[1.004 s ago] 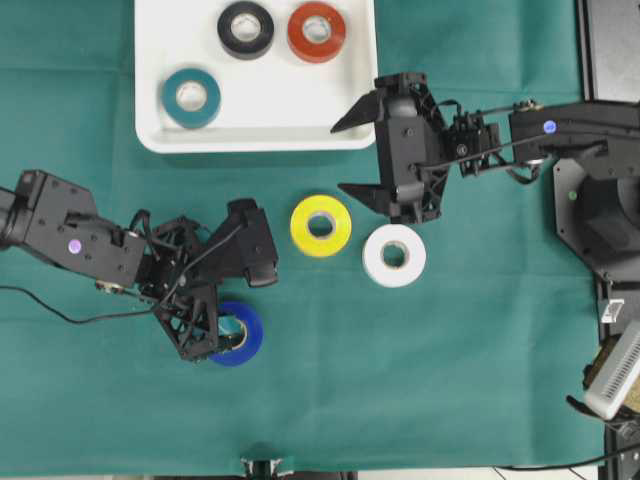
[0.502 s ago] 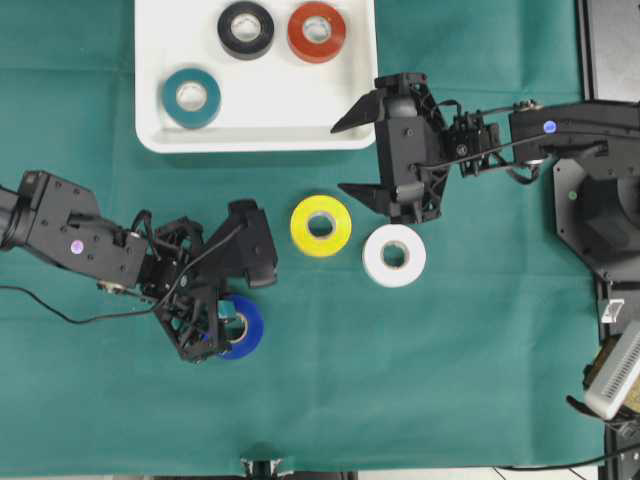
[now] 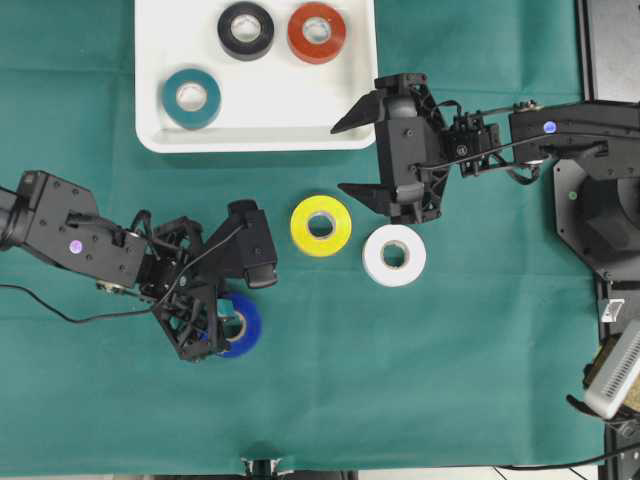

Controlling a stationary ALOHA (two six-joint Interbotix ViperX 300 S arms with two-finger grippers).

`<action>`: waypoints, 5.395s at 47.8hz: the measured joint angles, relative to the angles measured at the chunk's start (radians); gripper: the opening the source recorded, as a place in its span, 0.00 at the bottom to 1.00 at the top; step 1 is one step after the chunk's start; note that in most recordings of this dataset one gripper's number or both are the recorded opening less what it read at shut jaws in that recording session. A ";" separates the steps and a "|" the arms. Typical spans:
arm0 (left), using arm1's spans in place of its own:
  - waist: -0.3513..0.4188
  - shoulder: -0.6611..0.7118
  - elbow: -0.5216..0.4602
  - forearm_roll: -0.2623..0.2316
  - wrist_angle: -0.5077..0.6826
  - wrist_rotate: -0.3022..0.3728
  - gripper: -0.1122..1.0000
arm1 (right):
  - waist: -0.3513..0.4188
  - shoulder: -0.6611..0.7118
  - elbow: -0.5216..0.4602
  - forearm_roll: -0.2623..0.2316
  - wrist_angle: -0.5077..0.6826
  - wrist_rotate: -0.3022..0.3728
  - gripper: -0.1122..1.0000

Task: Put the tape alternately from left to right into the white case.
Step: 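Grasp the blue tape roll with the left gripper and lift it, then carry the blue roll into the white tray and lower it, then open the left gripper and withdraw it from the tray, then move the right gripper down into the white tape roll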

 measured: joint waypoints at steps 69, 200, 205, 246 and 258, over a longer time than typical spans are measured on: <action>0.325 -0.209 0.055 0.003 0.034 0.282 0.35 | 0.000 0.000 0.000 0.002 0.002 0.002 0.81; 0.426 -0.282 0.166 0.003 -0.120 0.500 1.00 | 0.002 0.000 0.002 0.003 0.002 0.002 0.81; 0.394 -0.308 0.189 0.005 -0.118 0.500 1.00 | 0.002 0.000 0.002 0.003 0.000 0.002 0.81; 0.307 -0.356 0.235 0.005 -0.129 0.499 1.00 | 0.040 -0.044 0.067 0.002 0.002 0.002 0.81; 0.307 -0.357 0.235 0.005 -0.130 0.499 1.00 | 0.075 -0.135 0.132 0.002 0.000 0.002 0.81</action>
